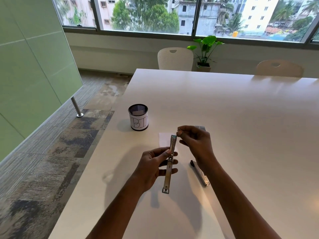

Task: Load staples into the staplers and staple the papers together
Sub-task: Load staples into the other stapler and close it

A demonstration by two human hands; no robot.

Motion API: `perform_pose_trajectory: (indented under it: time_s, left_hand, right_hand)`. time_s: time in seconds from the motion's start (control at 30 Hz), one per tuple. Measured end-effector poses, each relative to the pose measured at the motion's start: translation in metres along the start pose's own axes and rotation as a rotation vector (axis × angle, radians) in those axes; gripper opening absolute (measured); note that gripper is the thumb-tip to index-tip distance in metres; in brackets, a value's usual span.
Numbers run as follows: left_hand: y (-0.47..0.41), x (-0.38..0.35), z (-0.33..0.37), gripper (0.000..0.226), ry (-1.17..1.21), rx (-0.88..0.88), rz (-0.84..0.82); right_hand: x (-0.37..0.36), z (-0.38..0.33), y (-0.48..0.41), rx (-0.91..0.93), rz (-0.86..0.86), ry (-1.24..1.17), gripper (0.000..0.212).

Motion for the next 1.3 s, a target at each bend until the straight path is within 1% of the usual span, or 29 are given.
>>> perform_pose_trajectory:
  time_s: [0.1, 0.2, 0.27, 0.43, 0.5, 0.7, 1.0, 1.1, 1.3]
  left_hand:
    - [-0.001, 0.002, 0.000, 0.021, 0.012, -0.028, 0.035]
    - [-0.002, 0.003, 0.001, 0.019, 0.022, -0.055, 0.070]
    - [-0.002, 0.002, 0.002, 0.019, 0.023, -0.072, 0.090]
    - [-0.004, -0.001, 0.003, 0.017, -0.008, -0.113, 0.124]
    - [-0.004, -0.001, 0.004, 0.017, -0.017, -0.123, 0.131]
    - [-0.004, -0.002, 0.004, 0.017, -0.006, -0.116, 0.142]
    - [-0.003, 0.002, 0.008, 0.018, -0.014, -0.158, 0.179]
    - [-0.002, 0.002, 0.008, 0.017, -0.013, -0.163, 0.176]
    - [0.000, -0.001, 0.007, 0.018, -0.030, -0.163, 0.156]
  right_hand:
    - [0.011, -0.003, 0.007, 0.158, 0.061, 0.183, 0.015]
    - [0.013, -0.007, 0.015, 0.263, 0.076, 0.302, 0.011]
    - [0.010, -0.011, 0.021, 0.337, 0.044, 0.378, 0.007]
    - [-0.001, -0.018, 0.030, 0.511, -0.074, 0.511, 0.012]
    - [-0.005, -0.020, 0.032, 0.542, -0.105, 0.528, 0.013]
    - [-0.012, -0.024, 0.033, 0.616, -0.115, 0.570, 0.014]
    - [-0.019, -0.025, 0.041, 0.684, -0.249, 0.569, 0.018]
    - [-0.018, -0.026, 0.042, 0.703, -0.248, 0.579, 0.020]
    - [-0.016, -0.023, 0.042, 0.683, -0.220, 0.609, 0.019]
Point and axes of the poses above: each hand's wrist, its own y-axis away from the middle knuckle, its own x-axis out of the back of the hand, z = x × y, the point moved 8 cm from there along -y, towards the middle knuckle, and after that the axes turned 15 degrees about z, right-handed, at the moved point
